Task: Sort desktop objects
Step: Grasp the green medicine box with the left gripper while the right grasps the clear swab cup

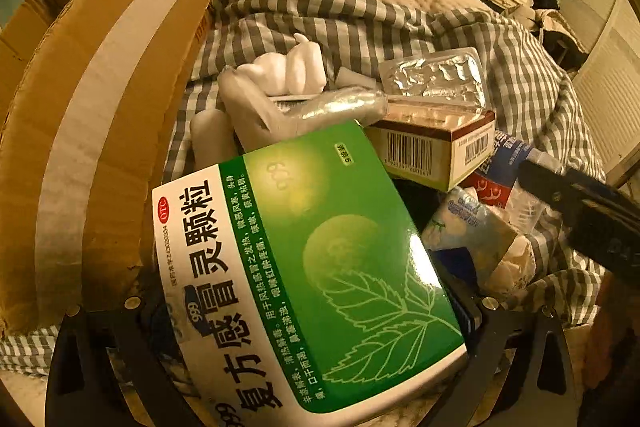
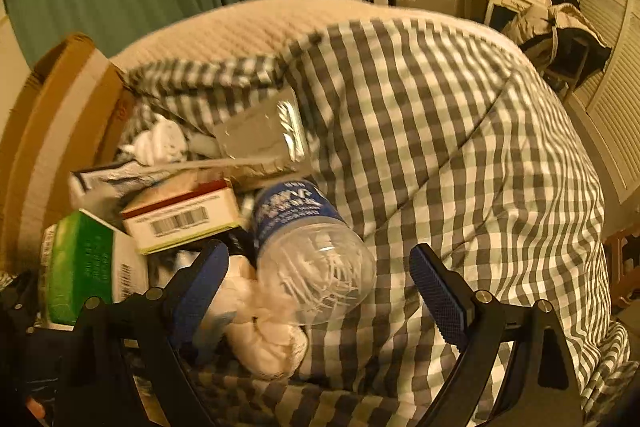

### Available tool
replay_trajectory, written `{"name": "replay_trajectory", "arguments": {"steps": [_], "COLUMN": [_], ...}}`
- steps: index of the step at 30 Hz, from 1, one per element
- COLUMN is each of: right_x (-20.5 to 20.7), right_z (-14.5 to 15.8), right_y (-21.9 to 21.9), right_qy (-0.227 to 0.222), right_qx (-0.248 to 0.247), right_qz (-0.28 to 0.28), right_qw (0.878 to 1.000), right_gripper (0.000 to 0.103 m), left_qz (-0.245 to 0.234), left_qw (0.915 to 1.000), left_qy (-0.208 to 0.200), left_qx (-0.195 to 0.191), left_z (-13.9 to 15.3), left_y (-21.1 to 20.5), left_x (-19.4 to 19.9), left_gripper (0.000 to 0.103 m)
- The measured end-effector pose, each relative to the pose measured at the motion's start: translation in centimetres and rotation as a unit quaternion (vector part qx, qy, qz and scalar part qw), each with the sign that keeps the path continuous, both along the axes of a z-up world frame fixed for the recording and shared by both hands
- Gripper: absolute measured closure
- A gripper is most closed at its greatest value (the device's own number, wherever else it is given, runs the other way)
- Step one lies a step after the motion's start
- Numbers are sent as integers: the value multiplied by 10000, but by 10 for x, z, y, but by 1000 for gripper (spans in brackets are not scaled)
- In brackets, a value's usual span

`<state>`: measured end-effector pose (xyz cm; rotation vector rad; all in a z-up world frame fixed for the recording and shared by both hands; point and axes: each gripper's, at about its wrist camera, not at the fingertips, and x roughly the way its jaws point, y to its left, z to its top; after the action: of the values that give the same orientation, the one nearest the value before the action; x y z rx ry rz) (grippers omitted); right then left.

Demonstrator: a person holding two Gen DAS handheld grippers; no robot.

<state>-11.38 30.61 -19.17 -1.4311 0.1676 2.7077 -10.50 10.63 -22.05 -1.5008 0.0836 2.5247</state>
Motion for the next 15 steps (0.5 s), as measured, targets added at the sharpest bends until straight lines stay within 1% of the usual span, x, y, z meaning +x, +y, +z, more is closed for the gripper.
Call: {"name": "replay_trajectory", "arguments": {"steps": [5,6,7,9,10,11,13,15], "right_x": [-16,-18,-22,-24,-24,-23,-21,-18], "right_z": [-20,-23,-28,-34,-34,-34,-31,-28], "right_y": [-1,-2,-2,-3,-4,-4,-4,-4], "right_qy": [-377,-436,-564,-670,-674,-660,-597,-545], "right_qx": [95,112,113,85,68,48,72,72], "right_qz": [24,35,61,116,138,165,147,138], "right_qw": [9992,9990,9983,9976,9976,9977,9981,9984], "right_gripper": [11,15,17,21,28,30,30,33], "left_qz": [-51,-60,-70,-82,-88,-99,-137,-210], "left_qw": [9999,9999,9998,9998,9997,9997,9994,9990], "left_qy": [93,127,154,186,207,228,290,386], "left_qx": [68,78,83,82,81,77,89,95], "left_z": [0,1,1,0,0,1,2,8], "left_y": [-3,-4,-4,-5,-5,-5,-6,-2], "left_x": [-2,-2,-2,-2,-1,0,2,5], "left_gripper": [2,2,3,3,4,4,7,13]}}
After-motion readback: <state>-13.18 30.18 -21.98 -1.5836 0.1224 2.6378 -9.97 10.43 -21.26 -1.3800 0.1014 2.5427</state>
